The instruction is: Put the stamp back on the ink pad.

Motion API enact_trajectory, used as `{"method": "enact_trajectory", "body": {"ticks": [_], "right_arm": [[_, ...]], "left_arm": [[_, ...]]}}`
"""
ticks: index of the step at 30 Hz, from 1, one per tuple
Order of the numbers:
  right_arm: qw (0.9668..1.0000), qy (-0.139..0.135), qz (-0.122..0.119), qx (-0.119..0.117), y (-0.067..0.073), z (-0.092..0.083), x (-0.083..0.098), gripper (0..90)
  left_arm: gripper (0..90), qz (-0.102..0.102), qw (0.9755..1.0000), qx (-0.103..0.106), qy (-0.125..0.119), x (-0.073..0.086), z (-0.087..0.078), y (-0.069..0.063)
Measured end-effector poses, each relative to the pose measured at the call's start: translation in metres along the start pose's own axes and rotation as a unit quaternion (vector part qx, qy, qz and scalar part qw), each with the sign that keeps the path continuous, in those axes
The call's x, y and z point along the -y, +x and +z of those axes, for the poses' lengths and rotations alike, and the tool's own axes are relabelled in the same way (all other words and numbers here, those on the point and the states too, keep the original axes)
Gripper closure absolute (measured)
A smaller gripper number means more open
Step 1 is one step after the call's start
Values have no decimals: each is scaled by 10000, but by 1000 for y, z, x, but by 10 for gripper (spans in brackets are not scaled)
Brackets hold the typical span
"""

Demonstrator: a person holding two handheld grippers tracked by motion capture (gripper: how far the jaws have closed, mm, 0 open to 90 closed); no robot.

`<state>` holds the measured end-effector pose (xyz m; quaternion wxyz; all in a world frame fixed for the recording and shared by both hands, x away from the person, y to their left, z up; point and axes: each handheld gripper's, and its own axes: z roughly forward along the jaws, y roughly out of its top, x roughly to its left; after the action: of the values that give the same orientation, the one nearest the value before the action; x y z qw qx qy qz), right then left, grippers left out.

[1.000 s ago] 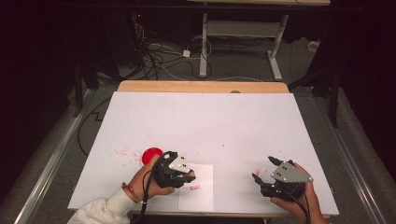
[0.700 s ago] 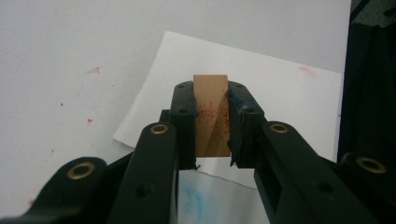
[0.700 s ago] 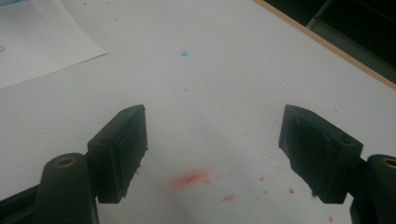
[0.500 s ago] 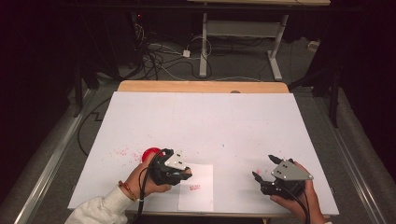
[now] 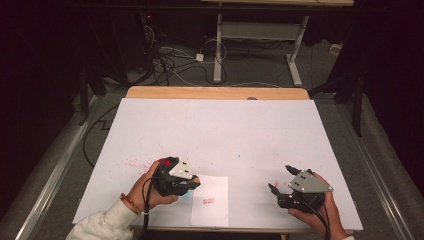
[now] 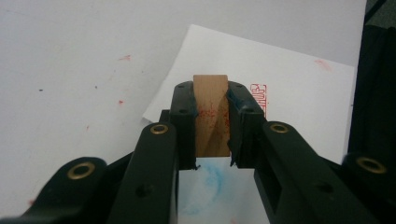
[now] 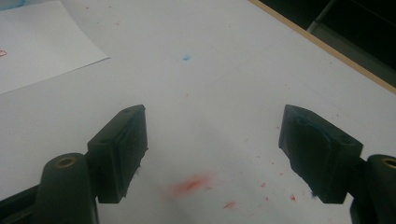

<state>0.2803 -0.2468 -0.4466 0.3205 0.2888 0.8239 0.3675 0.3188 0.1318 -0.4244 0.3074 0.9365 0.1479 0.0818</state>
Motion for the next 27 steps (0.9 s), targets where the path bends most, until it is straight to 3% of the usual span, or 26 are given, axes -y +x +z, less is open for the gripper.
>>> {"method": "enact_trajectory", "body": {"ticks": [5,8,27], "right_arm": [[10000,72,-52,-41,2,-1,5,237],[10000,-40,-5,4,1,-4,2,237],[9999,-108,-84,-56,7,-6,-1,232]], "left_arm": [[734,2,9999,-149,-44,-1,-8,3],[734,-30,9997,-210,-81,1,-14,3],[734,-387,9970,-629,-228,17,-39,24]]}}
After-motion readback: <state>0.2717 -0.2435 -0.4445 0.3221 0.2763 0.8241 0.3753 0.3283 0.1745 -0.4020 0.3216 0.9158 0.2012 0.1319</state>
